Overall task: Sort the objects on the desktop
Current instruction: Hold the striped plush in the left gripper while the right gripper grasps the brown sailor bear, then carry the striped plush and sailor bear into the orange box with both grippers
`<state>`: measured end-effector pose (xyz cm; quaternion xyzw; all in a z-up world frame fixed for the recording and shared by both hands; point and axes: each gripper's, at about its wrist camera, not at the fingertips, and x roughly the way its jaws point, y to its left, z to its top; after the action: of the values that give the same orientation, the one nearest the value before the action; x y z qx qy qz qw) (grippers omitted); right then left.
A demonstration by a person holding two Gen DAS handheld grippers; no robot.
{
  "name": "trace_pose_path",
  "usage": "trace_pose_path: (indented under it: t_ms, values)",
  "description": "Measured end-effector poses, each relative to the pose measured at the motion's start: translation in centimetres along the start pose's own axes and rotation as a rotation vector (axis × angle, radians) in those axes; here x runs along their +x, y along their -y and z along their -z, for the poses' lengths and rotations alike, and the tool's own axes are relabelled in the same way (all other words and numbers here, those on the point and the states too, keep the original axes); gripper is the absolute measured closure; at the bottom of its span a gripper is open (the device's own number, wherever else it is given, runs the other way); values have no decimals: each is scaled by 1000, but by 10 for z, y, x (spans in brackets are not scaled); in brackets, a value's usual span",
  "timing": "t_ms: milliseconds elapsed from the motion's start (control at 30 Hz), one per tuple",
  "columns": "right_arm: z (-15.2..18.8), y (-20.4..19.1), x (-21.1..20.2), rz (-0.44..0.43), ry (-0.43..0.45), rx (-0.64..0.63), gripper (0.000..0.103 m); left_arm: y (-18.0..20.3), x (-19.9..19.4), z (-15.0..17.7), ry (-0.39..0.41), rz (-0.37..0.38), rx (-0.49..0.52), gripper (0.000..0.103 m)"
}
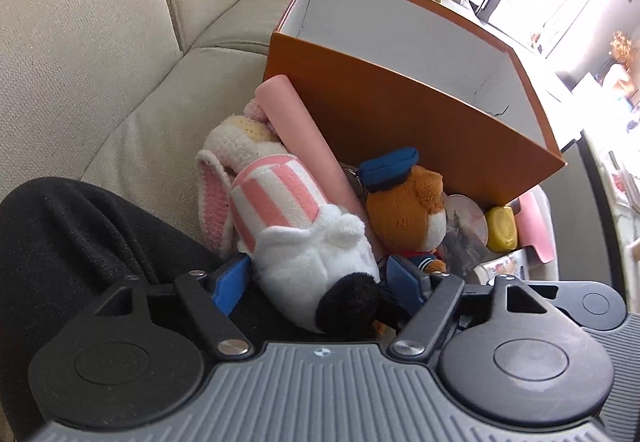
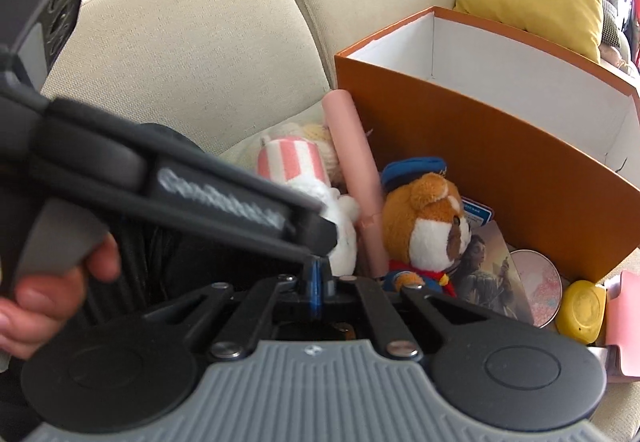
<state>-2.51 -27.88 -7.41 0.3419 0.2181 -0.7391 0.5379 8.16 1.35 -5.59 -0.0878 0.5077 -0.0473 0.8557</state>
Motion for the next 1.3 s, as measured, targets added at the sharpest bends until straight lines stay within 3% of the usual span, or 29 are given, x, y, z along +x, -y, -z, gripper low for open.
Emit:
trace_pose_path:
  t_ms: [200, 333, 467, 600, 633, 767, 1100, 1300]
  values:
    - [4, 4, -1, -15, 2, 48, 102, 10, 8, 5, 19, -62, 60, 16]
    - [7, 4, -6, -22, -1, 62, 101, 12, 5, 12, 58, -85, 110, 25]
    - [11, 8, -16, 25, 0, 40, 91, 14, -1, 18, 90, -71, 159, 29]
    - [17, 18, -27, 135, 3, 33, 65, 17, -5, 24, 112, -35, 256, 30]
    - [18, 20, -28, 156, 2, 33, 63, 18, -6, 23, 109, -25, 273, 30]
    - [16, 18, -13, 200, -23, -6, 63, 16, -8, 21, 91, 7, 335, 30]
    - [7, 9, 28, 328, -27, -116, 62, 10, 3, 17, 79, 27, 247, 29]
    - [3, 20, 31, 327, -28, -88, 68, 3, 1, 16, 85, 50, 231, 30]
